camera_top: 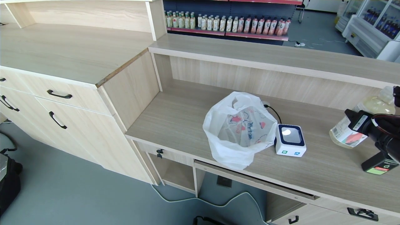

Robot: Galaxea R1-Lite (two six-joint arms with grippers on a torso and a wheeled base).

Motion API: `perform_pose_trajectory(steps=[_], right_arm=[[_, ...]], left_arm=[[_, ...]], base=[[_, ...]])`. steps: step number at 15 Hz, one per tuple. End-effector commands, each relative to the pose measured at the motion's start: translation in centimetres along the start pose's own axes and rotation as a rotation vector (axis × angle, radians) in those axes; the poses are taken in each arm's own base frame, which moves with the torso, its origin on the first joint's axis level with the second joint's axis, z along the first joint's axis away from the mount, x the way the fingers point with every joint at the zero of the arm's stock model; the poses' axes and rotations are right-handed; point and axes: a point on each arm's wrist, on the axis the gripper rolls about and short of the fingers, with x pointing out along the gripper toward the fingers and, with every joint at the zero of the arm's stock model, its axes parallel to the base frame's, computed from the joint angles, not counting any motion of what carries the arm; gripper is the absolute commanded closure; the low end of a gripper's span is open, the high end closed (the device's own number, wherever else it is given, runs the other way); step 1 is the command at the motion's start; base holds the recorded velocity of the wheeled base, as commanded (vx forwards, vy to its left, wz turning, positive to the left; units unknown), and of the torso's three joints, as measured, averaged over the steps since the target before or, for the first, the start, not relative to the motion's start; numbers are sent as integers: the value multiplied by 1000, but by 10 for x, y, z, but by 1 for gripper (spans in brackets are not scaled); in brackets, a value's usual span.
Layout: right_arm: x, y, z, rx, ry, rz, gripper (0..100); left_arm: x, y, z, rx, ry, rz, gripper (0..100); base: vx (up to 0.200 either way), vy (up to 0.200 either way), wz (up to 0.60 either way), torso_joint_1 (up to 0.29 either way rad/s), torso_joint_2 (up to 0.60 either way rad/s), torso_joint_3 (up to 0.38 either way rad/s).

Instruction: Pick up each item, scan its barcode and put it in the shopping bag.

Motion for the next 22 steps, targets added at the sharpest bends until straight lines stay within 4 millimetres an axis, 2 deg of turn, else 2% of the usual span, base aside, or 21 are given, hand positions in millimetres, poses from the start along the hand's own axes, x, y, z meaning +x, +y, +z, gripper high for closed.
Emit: perform_pose_trajectory(steps=[1, 3, 6, 12, 17, 20, 22], right_arm=[[2, 0, -2, 1, 6, -2, 100], [6, 1, -4, 10, -6, 4, 100], [9, 8, -7, 12, -27, 32, 100], [7, 45, -10, 10, -23, 166, 100], [39, 65, -9, -14, -48, 201, 100], [50, 73, -19, -94, -20, 287, 100], [58, 93, -31, -130, -4, 355, 100]], left_arm=[[0, 0, 0, 1, -1, -1, 0], [0, 0, 0, 2, -1, 2, 0], [0, 0, 0, 2, -3, -1, 0], [0, 0, 0, 2, -3, 1, 0], [0, 0, 0, -3, -1, 7, 0], [0, 0, 0, -3, -1, 7, 0], [0, 0, 0, -3, -1, 7, 0]], base=[[0, 0, 0, 0, 0, 0], [0, 0, 0, 0, 0, 0], [0, 200, 0, -2, -1, 4], [0, 200, 0, 6, 5, -2], [0, 0, 0, 0, 0, 0], [0, 0, 0, 0, 0, 0], [0, 0, 0, 0, 0, 0]])
